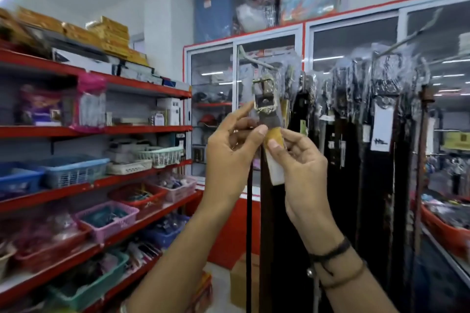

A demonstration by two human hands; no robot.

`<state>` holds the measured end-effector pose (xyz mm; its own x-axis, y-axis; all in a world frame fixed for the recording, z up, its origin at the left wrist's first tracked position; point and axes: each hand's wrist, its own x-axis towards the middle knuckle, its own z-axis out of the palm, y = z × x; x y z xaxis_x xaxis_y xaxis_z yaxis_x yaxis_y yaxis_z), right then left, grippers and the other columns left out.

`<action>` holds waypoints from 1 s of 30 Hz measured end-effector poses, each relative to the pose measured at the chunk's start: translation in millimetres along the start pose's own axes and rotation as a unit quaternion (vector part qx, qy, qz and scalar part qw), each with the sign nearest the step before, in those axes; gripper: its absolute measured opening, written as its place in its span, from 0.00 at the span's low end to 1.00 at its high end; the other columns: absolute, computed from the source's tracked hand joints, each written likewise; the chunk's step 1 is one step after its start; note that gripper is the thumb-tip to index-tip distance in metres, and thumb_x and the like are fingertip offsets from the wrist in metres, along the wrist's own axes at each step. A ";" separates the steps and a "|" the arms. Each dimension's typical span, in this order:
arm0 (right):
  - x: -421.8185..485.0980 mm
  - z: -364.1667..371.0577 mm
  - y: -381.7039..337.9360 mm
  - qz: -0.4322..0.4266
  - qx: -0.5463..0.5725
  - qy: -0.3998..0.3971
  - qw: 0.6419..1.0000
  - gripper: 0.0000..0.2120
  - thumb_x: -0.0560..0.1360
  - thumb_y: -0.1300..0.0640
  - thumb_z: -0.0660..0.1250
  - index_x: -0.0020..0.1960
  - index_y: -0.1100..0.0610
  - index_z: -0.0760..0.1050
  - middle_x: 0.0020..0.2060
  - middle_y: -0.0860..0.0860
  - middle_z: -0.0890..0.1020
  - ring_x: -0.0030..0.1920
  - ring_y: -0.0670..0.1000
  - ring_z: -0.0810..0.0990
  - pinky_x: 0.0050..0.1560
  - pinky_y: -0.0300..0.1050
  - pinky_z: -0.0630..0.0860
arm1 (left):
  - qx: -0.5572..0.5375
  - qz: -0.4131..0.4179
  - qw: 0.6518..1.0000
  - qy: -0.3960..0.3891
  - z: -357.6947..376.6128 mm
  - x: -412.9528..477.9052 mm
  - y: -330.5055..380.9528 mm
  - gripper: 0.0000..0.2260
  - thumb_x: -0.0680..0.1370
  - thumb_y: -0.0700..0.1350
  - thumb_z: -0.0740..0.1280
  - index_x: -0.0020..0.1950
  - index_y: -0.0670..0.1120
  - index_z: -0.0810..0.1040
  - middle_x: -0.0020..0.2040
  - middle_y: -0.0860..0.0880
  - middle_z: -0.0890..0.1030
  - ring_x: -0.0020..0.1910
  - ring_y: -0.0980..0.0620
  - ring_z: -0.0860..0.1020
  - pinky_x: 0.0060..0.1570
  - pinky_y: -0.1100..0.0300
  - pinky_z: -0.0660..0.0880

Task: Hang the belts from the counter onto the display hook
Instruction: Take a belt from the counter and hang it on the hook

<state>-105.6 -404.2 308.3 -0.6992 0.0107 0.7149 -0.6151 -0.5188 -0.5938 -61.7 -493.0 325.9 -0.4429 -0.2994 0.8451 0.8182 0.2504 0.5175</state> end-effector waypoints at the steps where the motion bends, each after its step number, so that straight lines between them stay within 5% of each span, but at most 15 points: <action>1: 8.6 8.2 0.8 -0.012 0.004 -0.004 1.000 0.07 0.73 0.66 0.68 0.46 0.55 0.77 0.41 0.52 0.83 0.43 0.49 0.81 0.48 0.43 0.78 | 0.003 0.014 1.000 0.002 -1.8 10.4 0.5 0.18 0.77 0.38 0.68 0.65 0.51 0.75 0.45 0.52 0.80 0.43 0.61 0.80 0.46 0.65 0.80; 7: 52.8 46.8 -8.3 -0.094 -0.016 0.013 0.995 0.10 0.71 0.66 0.71 0.42 0.52 0.77 0.37 0.50 0.82 0.38 0.46 0.79 0.44 0.40 0.76 | 0.018 0.065 0.998 0.013 -9.3 64.2 6.9 0.19 0.78 0.37 0.66 0.65 0.55 0.74 0.43 0.51 0.79 0.42 0.59 0.78 0.49 0.62 0.79; 13: 76.8 64.9 -6.7 -0.144 -0.121 0.026 0.982 0.19 0.69 0.61 0.71 0.56 0.44 0.75 0.32 0.51 0.80 0.33 0.49 0.78 0.44 0.52 0.79 | 0.025 0.033 0.999 0.018 -15.2 97.3 -2.0 0.16 0.78 0.38 0.65 0.66 0.47 0.76 0.44 0.53 0.82 0.44 0.57 0.81 0.51 0.60 0.80; 15: 81.6 67.2 -5.3 -0.144 -0.148 0.036 0.978 0.19 0.71 0.61 0.71 0.60 0.50 0.77 0.29 0.46 0.76 0.28 0.39 0.73 0.39 0.45 0.77 | 0.030 0.025 0.999 0.018 -15.2 102.2 -5.4 0.16 0.78 0.38 0.65 0.65 0.47 0.76 0.49 0.50 0.84 0.49 0.51 0.83 0.54 0.54 0.80; 18: 83.2 67.5 -2.1 -0.142 -0.155 0.040 0.977 0.18 0.72 0.61 0.69 0.62 0.55 0.77 0.27 0.45 0.71 0.24 0.39 0.67 0.33 0.34 0.69 | 0.047 0.023 0.998 0.020 -15.9 104.8 -9.8 0.15 0.78 0.40 0.65 0.64 0.49 0.77 0.54 0.50 0.84 0.54 0.48 0.83 0.57 0.48 0.79; 24: 76.2 58.9 11.5 -0.134 -0.171 0.034 0.976 0.19 0.73 0.63 0.68 0.64 0.58 0.75 0.26 0.43 0.69 0.22 0.38 0.68 0.27 0.27 0.66 | 0.052 0.005 0.999 0.000 -17.2 98.5 -23.1 0.15 0.79 0.39 0.65 0.64 0.47 0.77 0.57 0.46 0.83 0.51 0.54 0.81 0.58 0.53 0.78; 30: 79.1 45.0 21.8 -0.135 -0.202 0.025 0.970 0.20 0.73 0.61 0.68 0.65 0.55 0.74 0.32 0.50 0.80 0.32 0.43 0.75 0.42 0.37 0.76 | 0.069 0.006 0.997 -0.024 -11.6 100.6 -38.4 0.16 0.78 0.41 0.66 0.64 0.53 0.77 0.59 0.44 0.81 0.56 0.48 0.80 0.59 0.44 0.78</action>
<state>-157.9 -453.2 368.5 -0.5035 0.1467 0.8515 -0.8637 -0.1136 -0.4911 -133.5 -543.5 389.5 -0.4543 -0.2515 0.8546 0.7662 0.3792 0.5188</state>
